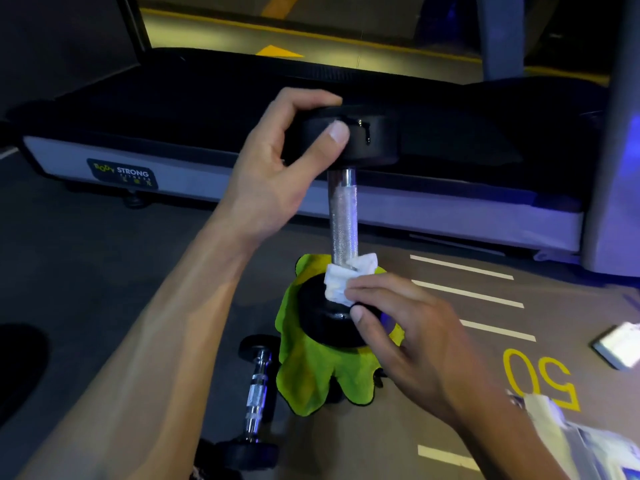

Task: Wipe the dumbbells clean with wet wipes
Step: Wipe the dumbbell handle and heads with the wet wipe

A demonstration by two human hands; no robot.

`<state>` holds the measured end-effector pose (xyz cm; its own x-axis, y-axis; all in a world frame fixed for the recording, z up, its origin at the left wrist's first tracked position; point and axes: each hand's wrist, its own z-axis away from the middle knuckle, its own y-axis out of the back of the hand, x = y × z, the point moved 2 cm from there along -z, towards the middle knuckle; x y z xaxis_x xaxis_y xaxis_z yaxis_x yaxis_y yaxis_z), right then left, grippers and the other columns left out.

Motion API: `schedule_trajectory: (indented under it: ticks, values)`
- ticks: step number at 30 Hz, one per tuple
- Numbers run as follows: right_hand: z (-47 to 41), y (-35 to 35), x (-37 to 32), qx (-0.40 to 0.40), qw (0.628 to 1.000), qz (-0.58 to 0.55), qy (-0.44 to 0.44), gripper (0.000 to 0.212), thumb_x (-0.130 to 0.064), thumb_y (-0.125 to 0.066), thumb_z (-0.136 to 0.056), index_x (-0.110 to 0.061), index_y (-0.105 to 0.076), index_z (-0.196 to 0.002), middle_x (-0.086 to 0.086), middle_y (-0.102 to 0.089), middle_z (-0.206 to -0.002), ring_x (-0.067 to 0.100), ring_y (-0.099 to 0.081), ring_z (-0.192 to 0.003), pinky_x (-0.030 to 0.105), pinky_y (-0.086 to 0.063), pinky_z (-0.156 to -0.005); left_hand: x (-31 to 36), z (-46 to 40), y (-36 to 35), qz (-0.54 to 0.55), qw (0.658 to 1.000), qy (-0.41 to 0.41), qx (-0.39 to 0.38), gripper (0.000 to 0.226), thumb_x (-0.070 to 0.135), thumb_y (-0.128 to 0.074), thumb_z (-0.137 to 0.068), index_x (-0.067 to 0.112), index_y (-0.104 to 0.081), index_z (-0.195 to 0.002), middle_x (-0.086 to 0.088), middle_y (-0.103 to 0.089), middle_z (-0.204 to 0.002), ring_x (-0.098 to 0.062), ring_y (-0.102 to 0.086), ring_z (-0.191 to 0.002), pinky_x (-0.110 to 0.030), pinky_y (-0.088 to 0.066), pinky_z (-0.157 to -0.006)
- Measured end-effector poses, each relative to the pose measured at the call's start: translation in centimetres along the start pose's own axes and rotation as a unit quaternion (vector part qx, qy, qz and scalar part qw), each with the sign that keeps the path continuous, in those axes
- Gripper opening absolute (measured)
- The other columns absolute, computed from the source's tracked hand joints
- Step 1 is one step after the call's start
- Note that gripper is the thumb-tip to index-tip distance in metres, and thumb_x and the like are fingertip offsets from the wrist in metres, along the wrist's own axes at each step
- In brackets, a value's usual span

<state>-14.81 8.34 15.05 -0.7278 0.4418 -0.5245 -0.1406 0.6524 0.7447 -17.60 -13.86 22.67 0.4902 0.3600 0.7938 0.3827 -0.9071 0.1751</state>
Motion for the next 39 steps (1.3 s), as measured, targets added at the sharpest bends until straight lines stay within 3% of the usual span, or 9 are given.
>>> schedule_trajectory:
  ticks: [4,7,12,16,22,27,31,37,39]
  values:
    - [-0.6,-0.1,-0.6,0.019,1.0,-0.011,-0.005,0.026,-0.031,-0.057,-0.101,-0.019,-0.076,-0.114,-0.015,-0.068,-0.122,0.002,-0.062,-0.116,0.019,-0.048,-0.1,0.6,0.3,0.2,0.007,1.0,-0.011,-0.001,0.037,0.034,-0.075,-0.092,0.02,-0.057,-0.12,0.009,-0.063,-0.111,0.0,-0.06,-0.101,-0.021,-0.046,-0.093]
    - [-1.8,0.2,-1.2,0.044,0.998,-0.034,-0.01,0.025,-0.021,-0.059,-0.101,-0.015,-0.07,-0.122,-0.014,-0.061,-0.128,-0.001,-0.058,-0.119,0.012,-0.042,-0.1,0.7,0.5,0.6,0.01,1.0,-0.017,-0.003,0.036,0.033,-0.077,-0.09,0.022,-0.056,-0.118,0.004,-0.063,-0.114,-0.002,-0.061,-0.104,-0.021,-0.046,-0.094]
    - [-0.6,-0.6,-1.0,0.006,0.999,-0.034,-0.036,0.018,-0.024,-0.061,-0.098,-0.021,-0.076,-0.108,-0.019,-0.061,-0.114,-0.003,-0.061,-0.106,0.01,-0.044,-0.09,0.5,0.9,1.3,0.031,0.999,-0.009,-0.004,0.036,0.03,-0.077,-0.091,0.023,-0.056,-0.119,-0.009,-0.063,-0.123,-0.01,-0.061,-0.111,-0.029,-0.049,-0.099]
    - [-2.6,0.0,-1.5,0.092,0.994,-0.046,-0.023,0.024,-0.02,-0.07,-0.093,-0.013,-0.076,-0.115,-0.007,-0.064,-0.12,0.001,-0.062,-0.111,0.011,-0.044,-0.098,0.6,1.1,1.5,0.037,0.999,0.0,0.002,0.035,0.031,-0.078,-0.089,0.025,-0.057,-0.117,-0.021,-0.062,-0.131,-0.014,-0.061,-0.115,-0.033,-0.049,-0.103]
    - [-2.0,-1.0,-1.2,0.065,0.996,-0.043,-0.045,0.008,-0.014,-0.078,-0.089,-0.02,-0.075,-0.086,-0.014,-0.067,-0.097,-0.002,-0.064,-0.093,0.015,-0.049,-0.082,0.7,1.4,2.0,0.037,0.999,0.001,0.009,0.035,0.029,-0.076,-0.088,0.022,-0.056,-0.117,-0.024,-0.061,-0.132,-0.012,-0.061,-0.113,-0.034,-0.05,-0.102]
    - [-5.3,-0.3,-2.1,0.16,0.985,-0.052,-0.045,0.011,-0.009,-0.081,-0.087,-0.015,-0.073,-0.092,-0.005,-0.067,-0.096,0.007,-0.066,-0.089,0.026,-0.054,-0.084,0.7,1.5,1.9,0.042,0.999,0.002,0.004,0.036,0.028,-0.075,-0.088,0.02,-0.056,-0.117,-0.025,-0.06,-0.134,-0.013,-0.06,-0.115,-0.036,-0.05,-0.104]
    - [-3.3,-1.8,-1.5,0.153,0.986,-0.043,-0.053,0.014,-0.005,-0.083,-0.087,-0.015,-0.073,-0.085,-0.008,-0.066,-0.087,-0.004,-0.059,-0.082,0.007,-0.042,-0.075,0.7,1.5,1.9,0.057,0.998,0.007,0.012,0.036,0.027,-0.076,-0.088,0.021,-0.057,-0.117,-0.018,-0.062,-0.13,-0.01,-0.06,-0.114,-0.031,-0.049,-0.102]
    - [-6.3,-1.1,-3.1,0.269,0.962,-0.038,0.032,0.02,-0.001,-0.071,-0.096,-0.003,-0.075,-0.116,0.01,-0.066,-0.121,0.009,-0.065,-0.108,0.021,-0.051,-0.095,0.8,1.3,1.7,0.06,0.998,0.013,0.006,0.036,0.027,-0.076,-0.088,0.021,-0.057,-0.118,-0.018,-0.061,-0.13,-0.009,-0.061,-0.115,-0.035,-0.052,-0.103]
    - [-5.3,-2.0,-2.8,0.245,0.969,-0.01,0.032,0.028,0.0,-0.069,-0.097,-0.003,-0.072,-0.124,0.012,-0.063,-0.13,0.006,-0.062,-0.116,0.02,-0.05,-0.099,0.8,1.4,1.7,0.073,0.997,0.016,0.004,0.037,0.026,-0.075,-0.088,0.019,-0.057,-0.119,-0.008,-0.062,-0.126,-0.006,-0.062,-0.113,-0.031,-0.051,-0.101]
